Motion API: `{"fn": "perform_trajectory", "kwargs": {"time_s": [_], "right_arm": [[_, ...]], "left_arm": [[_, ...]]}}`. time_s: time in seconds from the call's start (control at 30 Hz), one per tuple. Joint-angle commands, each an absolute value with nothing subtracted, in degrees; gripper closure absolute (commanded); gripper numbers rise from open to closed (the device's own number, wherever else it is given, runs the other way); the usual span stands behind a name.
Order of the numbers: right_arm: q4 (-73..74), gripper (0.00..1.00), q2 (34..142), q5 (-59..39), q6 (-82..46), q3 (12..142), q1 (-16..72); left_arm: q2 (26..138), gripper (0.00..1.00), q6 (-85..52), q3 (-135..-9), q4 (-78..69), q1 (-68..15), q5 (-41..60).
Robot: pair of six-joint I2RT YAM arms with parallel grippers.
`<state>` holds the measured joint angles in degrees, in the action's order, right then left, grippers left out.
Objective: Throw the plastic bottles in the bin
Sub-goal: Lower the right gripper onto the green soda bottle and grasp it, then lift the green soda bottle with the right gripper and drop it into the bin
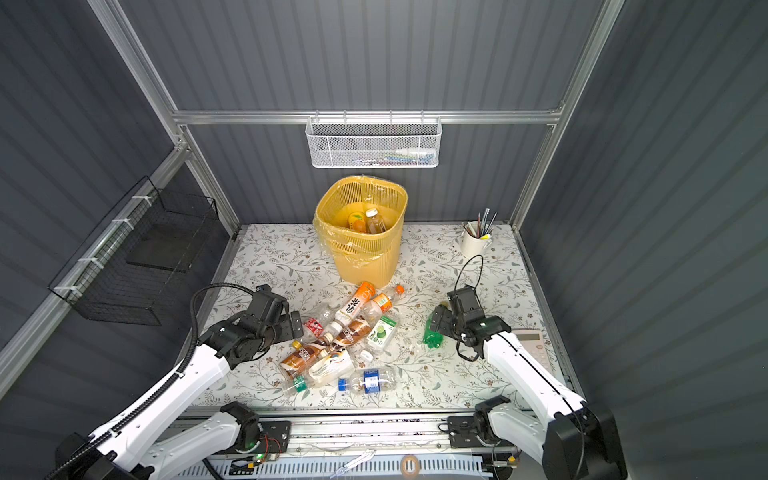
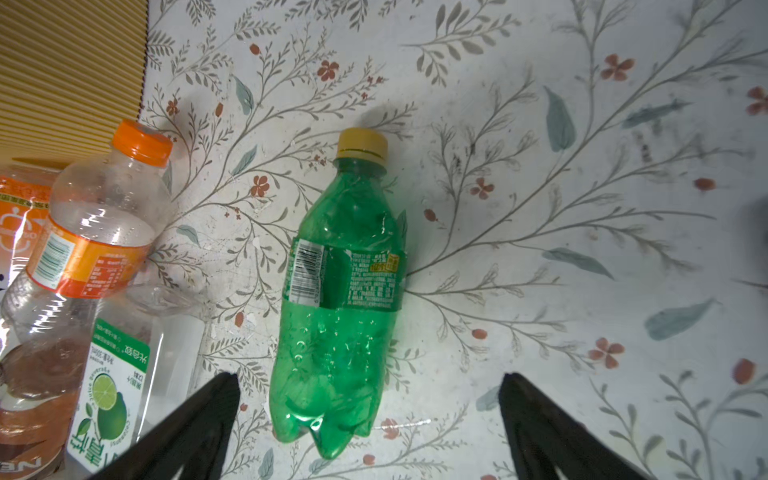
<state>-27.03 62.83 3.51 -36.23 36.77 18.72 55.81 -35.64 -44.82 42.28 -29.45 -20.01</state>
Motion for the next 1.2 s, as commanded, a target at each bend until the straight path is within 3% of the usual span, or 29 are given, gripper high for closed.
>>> {"fn": "perform_trajectory", "kwargs": {"time_s": [0.0, 0.37, 0.7, 0.97, 1.17], "right_arm": [[-20.62, 0.01, 67.8, -0.39, -36.06, 37.11, 18.31], [-15.31, 0.04, 80.46, -6.8, -35.19, 38.61, 17.21], [-16.12, 0.32, 82.21, -8.27, -33.48, 39.18, 16.35], [-17.94, 0.42, 71.28, -6.79, -32.95, 41.11, 15.83], [-20.74, 0.43, 59.24, -1.96, -30.29, 53.02, 15.38]], "left_arm": [[57.03, 0.0, -39.36, -44.26, 43.94, -30.0, -22.38], [57.85, 0.0, -45.3, -43.56, 44.36, -35.14, -29.87], [59.67, 0.0, -45.43, -44.65, 44.96, -35.31, -31.12], [59.11, 0.0, -43.92, -43.35, 43.72, -35.34, -31.49], [57.14, 0.0, -42.2, -41.04, 42.6, -35.33, -31.65]]}}
